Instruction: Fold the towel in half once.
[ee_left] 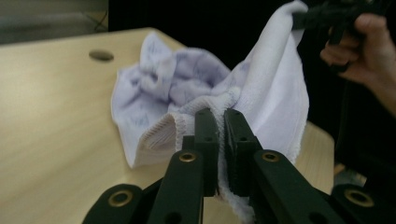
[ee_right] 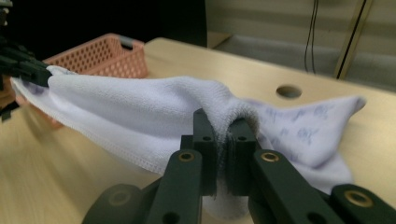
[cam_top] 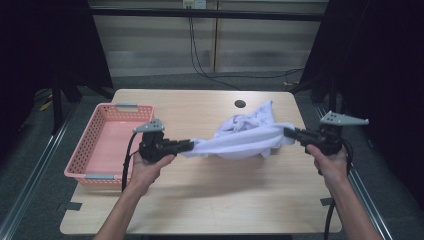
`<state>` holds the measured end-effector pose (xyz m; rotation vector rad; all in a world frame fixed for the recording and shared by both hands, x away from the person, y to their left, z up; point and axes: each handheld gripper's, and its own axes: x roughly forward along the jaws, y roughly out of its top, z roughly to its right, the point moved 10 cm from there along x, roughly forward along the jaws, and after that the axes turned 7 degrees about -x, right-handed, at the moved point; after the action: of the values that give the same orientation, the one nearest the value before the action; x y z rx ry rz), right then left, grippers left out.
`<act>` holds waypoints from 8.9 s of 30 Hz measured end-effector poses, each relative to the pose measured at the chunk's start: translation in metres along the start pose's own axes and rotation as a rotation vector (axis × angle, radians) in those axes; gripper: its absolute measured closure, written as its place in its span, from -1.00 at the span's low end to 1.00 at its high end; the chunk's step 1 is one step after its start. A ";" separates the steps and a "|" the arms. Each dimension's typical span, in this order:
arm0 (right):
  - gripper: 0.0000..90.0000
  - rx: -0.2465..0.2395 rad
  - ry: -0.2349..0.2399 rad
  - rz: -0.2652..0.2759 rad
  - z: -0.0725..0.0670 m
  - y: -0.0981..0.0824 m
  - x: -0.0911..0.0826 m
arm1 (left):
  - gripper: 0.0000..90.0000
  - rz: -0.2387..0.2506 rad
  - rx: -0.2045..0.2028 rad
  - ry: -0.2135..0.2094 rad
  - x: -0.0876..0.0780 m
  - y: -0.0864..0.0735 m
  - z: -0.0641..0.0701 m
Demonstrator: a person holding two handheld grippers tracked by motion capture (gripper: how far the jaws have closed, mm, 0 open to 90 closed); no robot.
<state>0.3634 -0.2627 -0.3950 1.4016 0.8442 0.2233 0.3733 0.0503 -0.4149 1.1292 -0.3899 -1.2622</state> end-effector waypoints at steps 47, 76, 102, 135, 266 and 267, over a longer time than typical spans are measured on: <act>0.79 0.079 0.188 -0.246 -0.111 -0.155 -0.057 | 0.73 -0.280 -0.089 -0.018 -0.051 -0.172 0.034; 0.00 -0.060 0.108 -0.416 -0.052 -0.175 0.043 | 0.20 -0.356 0.072 0.199 0.043 -0.137 -0.058; 0.63 -0.088 0.237 -0.418 -0.100 -0.179 -0.011 | 0.71 -0.391 0.028 0.033 -0.023 -0.173 0.006; 0.39 -0.066 0.022 -0.431 -0.021 -0.174 0.043 | 0.69 -0.399 0.180 0.251 0.050 -0.131 -0.066; 0.24 -0.135 0.286 -0.310 -0.102 -0.147 0.008 | 0.83 -0.395 0.084 0.182 -0.002 -0.165 -0.014; 0.30 -0.127 0.272 -0.293 -0.098 -0.142 0.009 | 0.82 -0.395 0.084 0.182 -0.002 -0.165 -0.014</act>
<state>0.2602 -0.2109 -0.5227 1.1276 1.2268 0.2405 0.2931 0.0762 -0.5578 1.4280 -0.0837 -1.4784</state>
